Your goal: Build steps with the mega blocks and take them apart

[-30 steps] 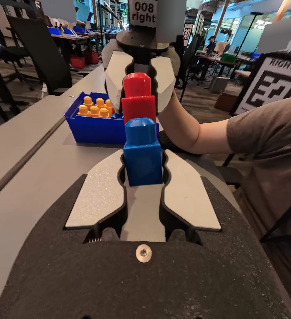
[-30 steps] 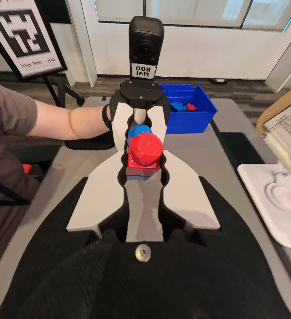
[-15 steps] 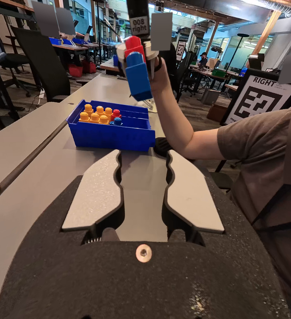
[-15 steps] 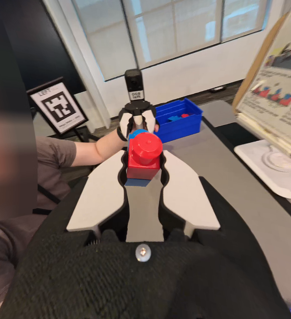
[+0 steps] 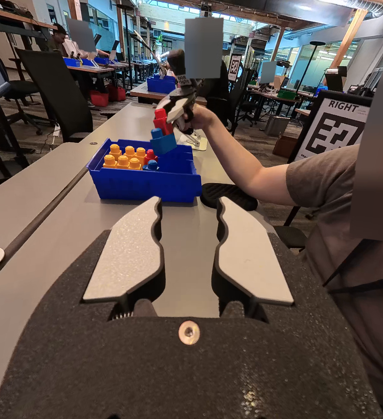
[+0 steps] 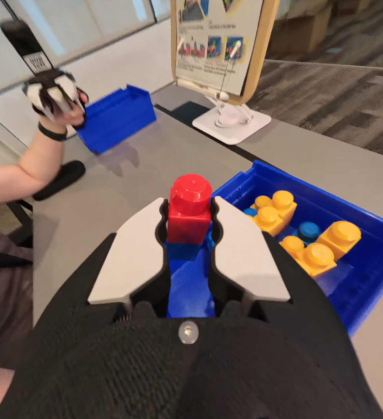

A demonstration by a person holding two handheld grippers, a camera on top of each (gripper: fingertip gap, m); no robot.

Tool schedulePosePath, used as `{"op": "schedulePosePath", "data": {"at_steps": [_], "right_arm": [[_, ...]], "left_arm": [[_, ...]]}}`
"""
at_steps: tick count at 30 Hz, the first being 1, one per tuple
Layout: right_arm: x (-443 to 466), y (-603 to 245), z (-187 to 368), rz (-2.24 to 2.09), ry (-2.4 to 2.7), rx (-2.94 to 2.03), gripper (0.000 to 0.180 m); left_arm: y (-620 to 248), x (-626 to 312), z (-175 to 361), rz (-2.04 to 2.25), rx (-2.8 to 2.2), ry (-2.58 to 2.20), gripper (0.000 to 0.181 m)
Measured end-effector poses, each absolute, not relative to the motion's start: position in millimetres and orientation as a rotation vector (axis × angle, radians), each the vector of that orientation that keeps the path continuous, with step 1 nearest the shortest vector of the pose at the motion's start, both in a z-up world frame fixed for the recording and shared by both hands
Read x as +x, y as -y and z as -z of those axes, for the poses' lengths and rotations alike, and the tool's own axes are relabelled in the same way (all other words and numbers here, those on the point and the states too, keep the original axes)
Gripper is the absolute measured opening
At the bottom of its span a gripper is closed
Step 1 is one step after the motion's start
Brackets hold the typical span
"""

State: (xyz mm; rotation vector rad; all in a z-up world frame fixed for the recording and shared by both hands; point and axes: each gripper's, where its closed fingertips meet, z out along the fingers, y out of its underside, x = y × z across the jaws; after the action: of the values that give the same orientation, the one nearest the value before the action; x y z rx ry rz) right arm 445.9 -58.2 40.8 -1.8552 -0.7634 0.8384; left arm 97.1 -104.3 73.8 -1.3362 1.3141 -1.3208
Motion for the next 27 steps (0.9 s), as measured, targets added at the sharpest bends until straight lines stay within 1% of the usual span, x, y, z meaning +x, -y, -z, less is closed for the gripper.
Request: {"op": "schedulePosePath", "data": {"at_steps": [4, 11, 15, 21, 27], "right_arm": [[439.6, 73.2, -15.9, -0.771, 0.982, -1.852, 0.037], [462.2, 83.0, 55.6, -0.459, 1.286, -2.051, 0.037], [458.3, 83.2, 84.1, -0.396, 1.449, -2.092, 0.037], [463.4, 85.6, 89.4, -0.384, 1.499, -2.131, 0.037], [493.4, 91.4, 98.8, -0.217, 1.521, -2.256, 0.038]], "left_arm": [[107.5, 99.7, -68.7, 1.308, -1.350, -1.342, 0.047], [109.8, 104.8, -61.3, 1.310, -1.372, -1.374, 0.048], [111.8, 108.6, -54.1, 1.307, -1.391, -1.400, 0.048], [115.2, 113.2, -45.5, 1.300, -1.416, -1.435, 0.048], [112.3, 114.5, -43.1, 1.301, -1.432, -1.426, 0.051]]}}
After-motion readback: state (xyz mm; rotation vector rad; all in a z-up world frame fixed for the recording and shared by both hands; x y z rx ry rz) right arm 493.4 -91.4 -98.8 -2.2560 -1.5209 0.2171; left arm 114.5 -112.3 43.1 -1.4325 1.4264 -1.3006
